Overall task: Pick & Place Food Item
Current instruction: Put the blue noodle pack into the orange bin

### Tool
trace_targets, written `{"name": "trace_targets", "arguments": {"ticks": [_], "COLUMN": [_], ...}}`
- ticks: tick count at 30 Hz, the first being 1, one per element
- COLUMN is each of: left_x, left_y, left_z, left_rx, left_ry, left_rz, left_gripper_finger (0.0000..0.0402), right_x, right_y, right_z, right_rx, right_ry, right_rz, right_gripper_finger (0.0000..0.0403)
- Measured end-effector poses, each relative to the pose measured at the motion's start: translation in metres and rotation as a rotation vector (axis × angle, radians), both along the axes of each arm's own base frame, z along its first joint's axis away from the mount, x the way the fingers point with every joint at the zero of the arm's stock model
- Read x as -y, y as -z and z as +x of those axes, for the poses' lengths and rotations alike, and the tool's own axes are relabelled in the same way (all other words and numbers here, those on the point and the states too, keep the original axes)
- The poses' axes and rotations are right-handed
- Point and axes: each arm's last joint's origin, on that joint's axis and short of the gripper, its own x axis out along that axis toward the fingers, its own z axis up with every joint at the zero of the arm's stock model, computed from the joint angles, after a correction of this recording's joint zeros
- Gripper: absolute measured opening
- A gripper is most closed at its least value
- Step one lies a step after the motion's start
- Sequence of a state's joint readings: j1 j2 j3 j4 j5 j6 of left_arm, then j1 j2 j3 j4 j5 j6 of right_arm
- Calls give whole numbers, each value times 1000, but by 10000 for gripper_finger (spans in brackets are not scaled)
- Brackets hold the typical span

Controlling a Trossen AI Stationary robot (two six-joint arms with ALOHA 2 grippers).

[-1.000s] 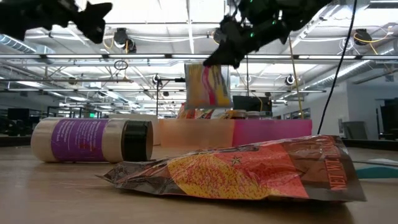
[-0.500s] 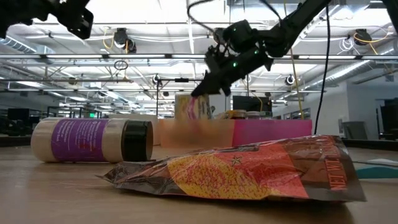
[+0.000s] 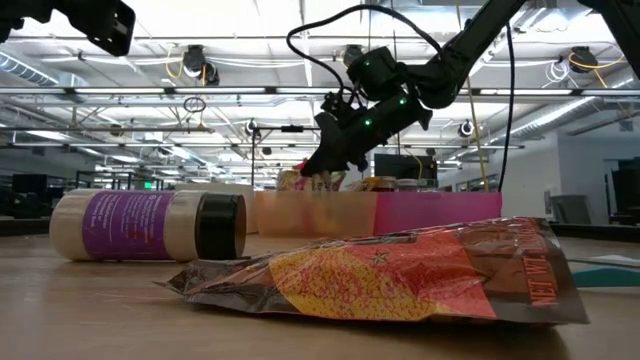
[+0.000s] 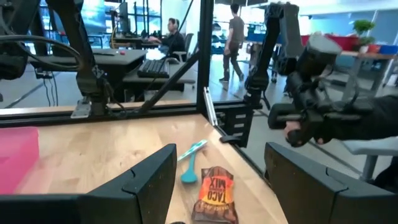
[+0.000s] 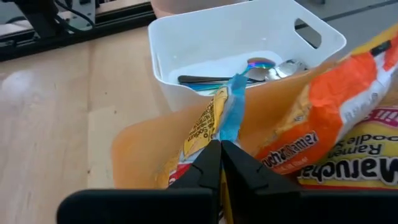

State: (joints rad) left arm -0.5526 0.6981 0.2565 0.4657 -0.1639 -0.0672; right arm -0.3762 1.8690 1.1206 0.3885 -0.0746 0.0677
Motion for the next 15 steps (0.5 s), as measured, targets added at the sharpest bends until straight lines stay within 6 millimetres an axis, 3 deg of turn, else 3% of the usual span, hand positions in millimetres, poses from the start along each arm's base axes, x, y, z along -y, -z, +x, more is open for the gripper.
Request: {"name": "trace_targets", "arguments": {"ticks": [9,15], "left_x": [6,7], "left_y": [4,5], "left_z": [8,8], "left_rx": [11,7], "left_ry": [-10,-10], "left_rz": [34,37], "left_gripper_finger": [253,253], "right_x": [1,0], "right_y": [0,-2], "right_z": [0,-1], "right_rx": [5,12], "right_ry": [2,12], "right_rz": [-1,21], "right_gripper_finger": [8,66]}}
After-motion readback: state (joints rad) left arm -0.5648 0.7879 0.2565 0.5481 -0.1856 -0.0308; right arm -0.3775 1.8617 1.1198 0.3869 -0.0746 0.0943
